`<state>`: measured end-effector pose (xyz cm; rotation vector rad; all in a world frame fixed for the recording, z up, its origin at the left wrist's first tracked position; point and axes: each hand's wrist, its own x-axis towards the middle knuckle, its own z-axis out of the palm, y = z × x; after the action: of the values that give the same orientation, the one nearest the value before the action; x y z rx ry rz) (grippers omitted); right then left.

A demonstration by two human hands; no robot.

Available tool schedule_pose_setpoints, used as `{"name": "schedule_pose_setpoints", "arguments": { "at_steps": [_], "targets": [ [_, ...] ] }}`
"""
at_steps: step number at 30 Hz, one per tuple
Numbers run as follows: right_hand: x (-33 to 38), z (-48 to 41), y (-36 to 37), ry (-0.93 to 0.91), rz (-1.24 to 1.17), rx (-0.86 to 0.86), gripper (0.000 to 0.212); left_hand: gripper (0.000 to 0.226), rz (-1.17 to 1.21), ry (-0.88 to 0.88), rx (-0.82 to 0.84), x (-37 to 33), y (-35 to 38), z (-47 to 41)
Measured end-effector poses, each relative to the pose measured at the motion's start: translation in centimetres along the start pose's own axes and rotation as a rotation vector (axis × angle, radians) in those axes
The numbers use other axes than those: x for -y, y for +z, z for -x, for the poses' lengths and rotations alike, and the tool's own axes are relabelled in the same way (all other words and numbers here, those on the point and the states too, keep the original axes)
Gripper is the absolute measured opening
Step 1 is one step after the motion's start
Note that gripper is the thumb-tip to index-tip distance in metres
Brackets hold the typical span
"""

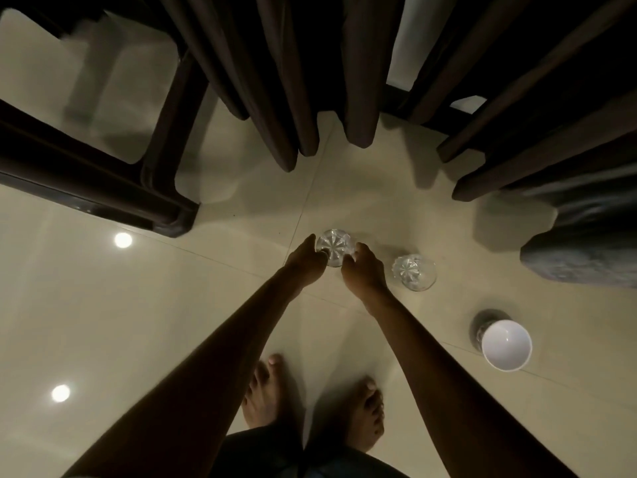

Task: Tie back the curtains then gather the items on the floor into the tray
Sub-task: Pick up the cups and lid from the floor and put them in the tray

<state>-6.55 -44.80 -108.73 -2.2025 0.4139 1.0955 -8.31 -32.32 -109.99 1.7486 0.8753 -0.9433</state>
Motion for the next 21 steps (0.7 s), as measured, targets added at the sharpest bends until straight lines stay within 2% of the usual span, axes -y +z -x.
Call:
{"name": "schedule_pose_setpoints", "arguments": {
  "at_steps": [13,21],
  "targets": [
    [0.0,0.7,0.8,-0.015,-0.188,-0.112,0.033,0.053,0.130,0.044,-0.140,-0.2,0.1,1.1],
    [1.6,5.2,-2.1,-0.119,-0.270,-0.238,0.036,0.046,0.169,0.133,-0.270,-2.4,-1.5,6.7]
  ]
}}
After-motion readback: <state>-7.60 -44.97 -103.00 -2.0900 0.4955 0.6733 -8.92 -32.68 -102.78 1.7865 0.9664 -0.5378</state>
